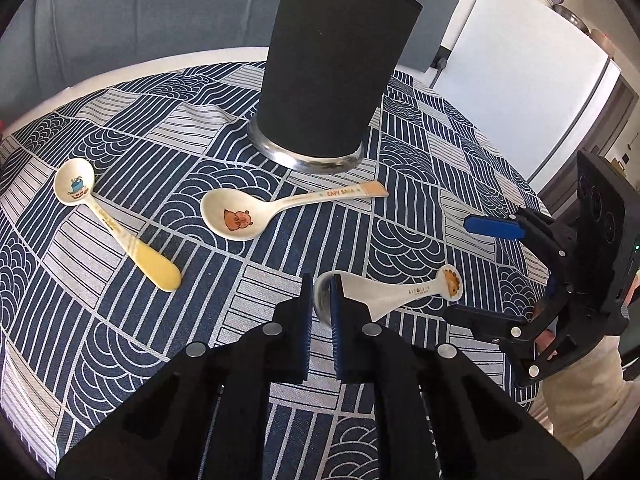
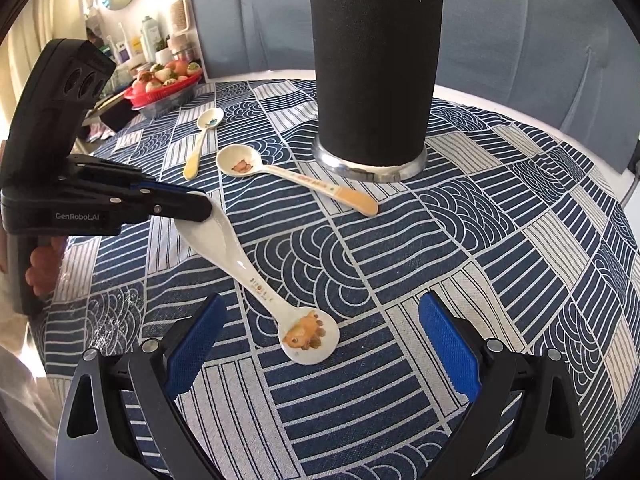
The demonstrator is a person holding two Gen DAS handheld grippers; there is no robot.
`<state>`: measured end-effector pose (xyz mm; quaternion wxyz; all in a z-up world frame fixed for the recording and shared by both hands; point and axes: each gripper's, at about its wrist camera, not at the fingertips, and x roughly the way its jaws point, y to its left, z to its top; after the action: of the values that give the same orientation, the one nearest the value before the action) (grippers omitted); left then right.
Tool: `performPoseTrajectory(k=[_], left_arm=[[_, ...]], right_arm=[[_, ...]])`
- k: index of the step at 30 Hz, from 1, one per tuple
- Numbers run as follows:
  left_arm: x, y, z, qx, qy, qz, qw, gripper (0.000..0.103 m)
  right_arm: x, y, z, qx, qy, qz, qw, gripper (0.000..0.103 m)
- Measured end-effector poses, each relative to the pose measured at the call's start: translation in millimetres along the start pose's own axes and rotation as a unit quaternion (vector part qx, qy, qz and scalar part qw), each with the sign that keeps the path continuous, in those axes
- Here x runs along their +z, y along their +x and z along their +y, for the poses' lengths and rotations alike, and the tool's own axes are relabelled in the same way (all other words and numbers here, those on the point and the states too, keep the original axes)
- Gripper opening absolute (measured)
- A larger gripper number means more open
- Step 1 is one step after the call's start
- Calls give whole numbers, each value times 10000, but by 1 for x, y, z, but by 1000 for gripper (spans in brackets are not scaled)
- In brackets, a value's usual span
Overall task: Organize utensils
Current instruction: 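Close the right tool on the handle of the large white spoon, then lift the white spoon upright with the right tool over the black holder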
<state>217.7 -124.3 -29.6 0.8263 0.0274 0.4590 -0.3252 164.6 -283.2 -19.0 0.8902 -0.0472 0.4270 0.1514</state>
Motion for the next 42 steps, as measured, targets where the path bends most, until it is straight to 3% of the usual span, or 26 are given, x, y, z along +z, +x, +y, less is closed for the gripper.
performPoseTrajectory(k=[6, 14, 15, 16, 18, 19, 42], left_arm=[[4, -14, -9, 50, 219, -136, 9997, 8], [10, -32, -23, 130, 573, -302, 9978, 8], [10, -34, -24, 140, 596, -331, 9976, 8], [11, -36, -24, 133, 613, -345, 9974, 8], [12, -42, -26, 150, 663, -396, 9969, 8], [12, -44, -26, 153, 685, -428, 9966, 8], [42, -92, -40, 297, 1121, -1051, 9877, 8]], right_arm=[[6, 4, 9, 150, -225, -1, 9996, 93], [18, 8, 35, 267, -1037, 47, 9942, 91], [20, 8, 37, 343, -1096, 67, 9934, 83], [20, 7, 40, 408, -1171, 75, 9923, 49], [22, 7, 42, 489, -1288, 178, 9903, 23], [22, 8, 43, 456, -1293, 191, 9904, 21], [58, -25, 52, 354, -1449, -346, 9882, 17]])
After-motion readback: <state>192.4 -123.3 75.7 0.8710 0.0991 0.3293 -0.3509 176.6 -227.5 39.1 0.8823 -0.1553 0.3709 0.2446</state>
